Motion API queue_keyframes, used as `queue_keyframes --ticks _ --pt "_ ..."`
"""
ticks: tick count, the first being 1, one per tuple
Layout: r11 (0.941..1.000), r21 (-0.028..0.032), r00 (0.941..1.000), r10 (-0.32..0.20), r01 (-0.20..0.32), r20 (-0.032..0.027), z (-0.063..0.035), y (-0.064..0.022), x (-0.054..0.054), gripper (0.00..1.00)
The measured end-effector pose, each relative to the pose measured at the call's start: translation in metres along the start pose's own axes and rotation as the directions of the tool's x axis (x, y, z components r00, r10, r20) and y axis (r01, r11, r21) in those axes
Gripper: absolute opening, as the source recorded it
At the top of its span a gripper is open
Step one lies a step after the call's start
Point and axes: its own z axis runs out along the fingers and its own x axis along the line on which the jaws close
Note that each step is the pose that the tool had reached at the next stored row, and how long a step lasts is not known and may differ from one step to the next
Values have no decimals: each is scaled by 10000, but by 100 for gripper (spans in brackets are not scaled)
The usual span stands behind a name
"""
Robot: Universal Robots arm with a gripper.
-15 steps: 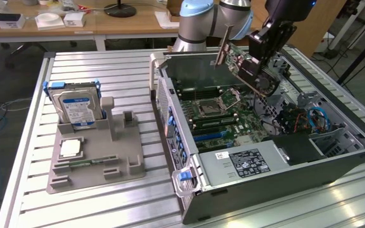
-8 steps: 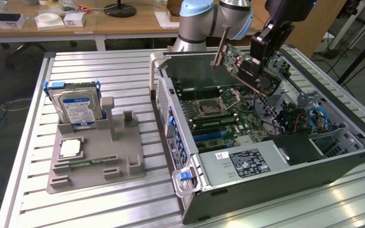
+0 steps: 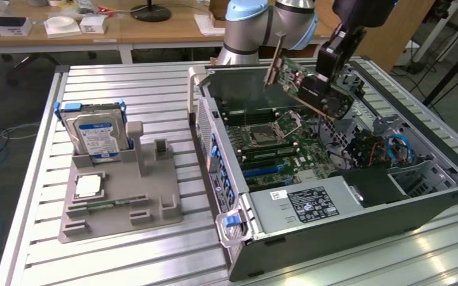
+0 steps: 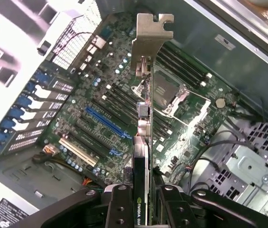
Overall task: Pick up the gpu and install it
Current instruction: 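Insert the gpu into the slot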
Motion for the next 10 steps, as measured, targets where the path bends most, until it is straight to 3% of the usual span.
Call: queue_keyframes --ticks 10 --pt "9933 4 9933 -1151 1151 -47 1 -2 -3 26"
